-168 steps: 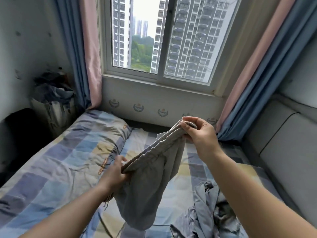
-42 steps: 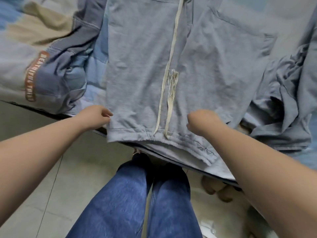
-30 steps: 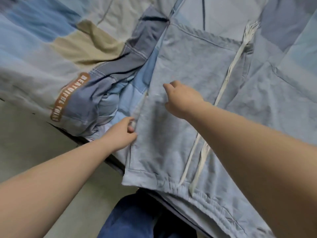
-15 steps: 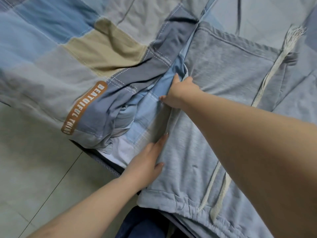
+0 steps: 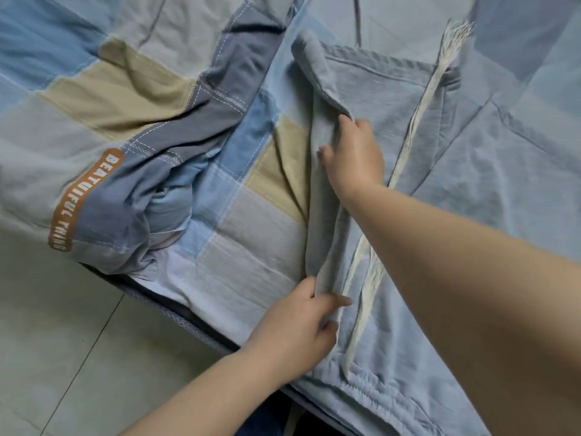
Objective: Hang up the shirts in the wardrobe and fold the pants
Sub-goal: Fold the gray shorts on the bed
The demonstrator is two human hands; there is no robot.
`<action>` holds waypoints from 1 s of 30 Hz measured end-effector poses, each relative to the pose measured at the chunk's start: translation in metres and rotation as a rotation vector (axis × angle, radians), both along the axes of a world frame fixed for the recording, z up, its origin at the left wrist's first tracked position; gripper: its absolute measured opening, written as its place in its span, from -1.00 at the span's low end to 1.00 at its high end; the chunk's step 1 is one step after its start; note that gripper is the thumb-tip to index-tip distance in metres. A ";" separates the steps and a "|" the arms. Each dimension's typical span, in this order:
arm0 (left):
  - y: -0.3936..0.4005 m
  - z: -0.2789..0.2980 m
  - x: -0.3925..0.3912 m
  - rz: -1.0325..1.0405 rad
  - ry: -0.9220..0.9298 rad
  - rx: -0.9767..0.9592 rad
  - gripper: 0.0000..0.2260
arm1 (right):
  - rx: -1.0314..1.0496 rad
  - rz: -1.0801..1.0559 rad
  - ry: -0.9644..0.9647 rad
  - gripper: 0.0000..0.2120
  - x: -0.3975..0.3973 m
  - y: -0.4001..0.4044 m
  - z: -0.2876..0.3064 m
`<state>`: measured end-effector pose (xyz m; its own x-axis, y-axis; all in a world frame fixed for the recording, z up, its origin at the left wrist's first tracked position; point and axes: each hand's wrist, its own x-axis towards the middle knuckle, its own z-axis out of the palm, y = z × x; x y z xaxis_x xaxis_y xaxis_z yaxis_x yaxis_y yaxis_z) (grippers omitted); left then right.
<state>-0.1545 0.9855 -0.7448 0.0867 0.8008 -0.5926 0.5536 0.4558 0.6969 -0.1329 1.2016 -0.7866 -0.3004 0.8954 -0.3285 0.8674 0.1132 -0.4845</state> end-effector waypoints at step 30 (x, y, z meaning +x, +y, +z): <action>-0.003 -0.022 0.267 -0.481 0.049 0.052 -0.46 | -0.232 -0.417 -0.084 -0.39 0.400 0.027 0.004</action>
